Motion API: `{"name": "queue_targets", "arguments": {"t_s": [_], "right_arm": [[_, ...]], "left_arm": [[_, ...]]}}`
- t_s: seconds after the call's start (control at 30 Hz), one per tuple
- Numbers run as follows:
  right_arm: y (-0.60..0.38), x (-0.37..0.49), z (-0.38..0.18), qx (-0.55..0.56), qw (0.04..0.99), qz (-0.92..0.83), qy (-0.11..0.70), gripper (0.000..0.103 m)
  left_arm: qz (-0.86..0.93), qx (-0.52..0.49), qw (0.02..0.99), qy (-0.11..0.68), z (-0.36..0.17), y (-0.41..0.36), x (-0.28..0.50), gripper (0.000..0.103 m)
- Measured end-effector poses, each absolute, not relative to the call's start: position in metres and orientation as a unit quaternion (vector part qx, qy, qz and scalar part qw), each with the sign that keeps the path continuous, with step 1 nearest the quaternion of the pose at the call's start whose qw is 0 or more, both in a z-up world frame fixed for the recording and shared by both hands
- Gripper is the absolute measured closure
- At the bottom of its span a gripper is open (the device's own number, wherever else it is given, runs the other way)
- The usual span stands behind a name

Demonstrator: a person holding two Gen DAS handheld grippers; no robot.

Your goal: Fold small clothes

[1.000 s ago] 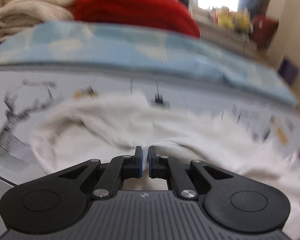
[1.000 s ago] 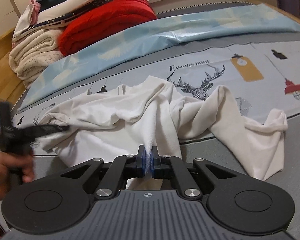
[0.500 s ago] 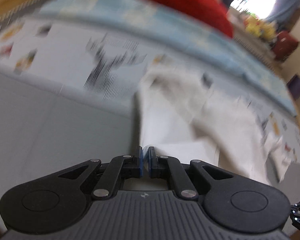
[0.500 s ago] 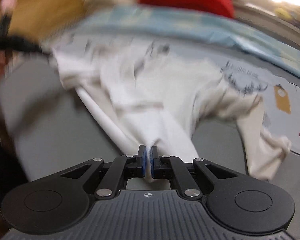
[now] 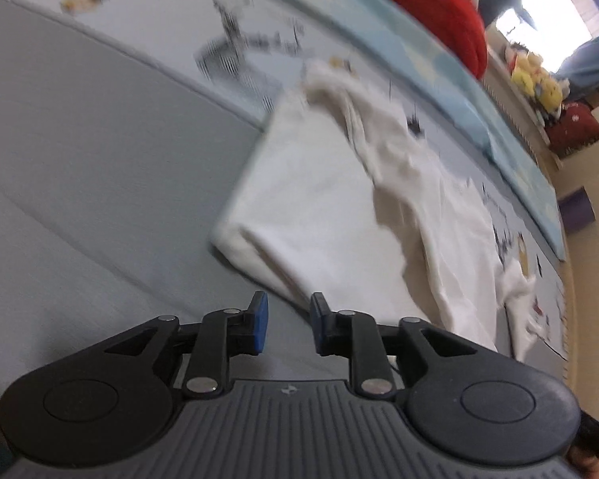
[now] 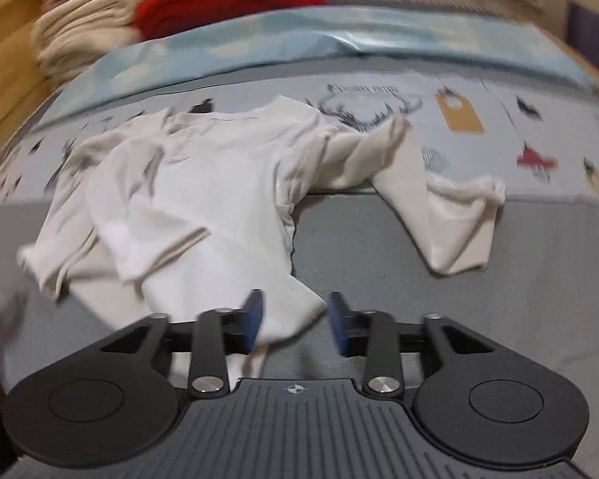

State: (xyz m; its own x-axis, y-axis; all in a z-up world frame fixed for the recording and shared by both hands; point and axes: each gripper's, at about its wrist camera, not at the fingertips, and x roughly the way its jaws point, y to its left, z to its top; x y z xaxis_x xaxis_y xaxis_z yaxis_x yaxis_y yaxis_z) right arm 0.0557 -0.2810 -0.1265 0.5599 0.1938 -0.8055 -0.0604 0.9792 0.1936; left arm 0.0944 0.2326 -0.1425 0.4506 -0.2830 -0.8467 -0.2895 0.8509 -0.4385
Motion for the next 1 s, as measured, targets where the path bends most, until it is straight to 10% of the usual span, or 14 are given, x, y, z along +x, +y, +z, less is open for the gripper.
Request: {"name": "queue_targets", "arguments": {"t_s": [0.4, 0.43, 0.5, 0.57, 1.0], "right_arm": [[-0.278, 0.108, -0.198, 0.192, 0.8, -0.052, 0.566, 0.043], [-0.274, 0.111, -0.197, 0.179, 0.804, -0.051, 0.565, 0.045], [-0.266, 0.114, -0.192, 0.163, 0.813, -0.035, 0.558, 0.085], [-0.264, 0.116, -0.183, 0.158, 0.821, -0.032, 0.547, 0.093], [-0.286, 0.051, -0.084, 0.176, 0.89, 0.116, 0.405, 0.096]], "left_arm": [[-0.007, -0.296, 0.749, 0.593, -0.19, 0.184, 0.148, 0.063], [-0.009, -0.289, 0.749, 0.596, -0.19, 0.183, 0.15, 0.064], [-0.013, -0.269, 0.753, 0.6, -0.189, 0.179, 0.153, 0.075], [-0.01, -0.23, 0.763, 0.604, -0.184, 0.175, 0.153, 0.102], [-0.078, -0.15, 0.813, 0.557, -0.102, 0.218, 0.085, 0.103]]}}
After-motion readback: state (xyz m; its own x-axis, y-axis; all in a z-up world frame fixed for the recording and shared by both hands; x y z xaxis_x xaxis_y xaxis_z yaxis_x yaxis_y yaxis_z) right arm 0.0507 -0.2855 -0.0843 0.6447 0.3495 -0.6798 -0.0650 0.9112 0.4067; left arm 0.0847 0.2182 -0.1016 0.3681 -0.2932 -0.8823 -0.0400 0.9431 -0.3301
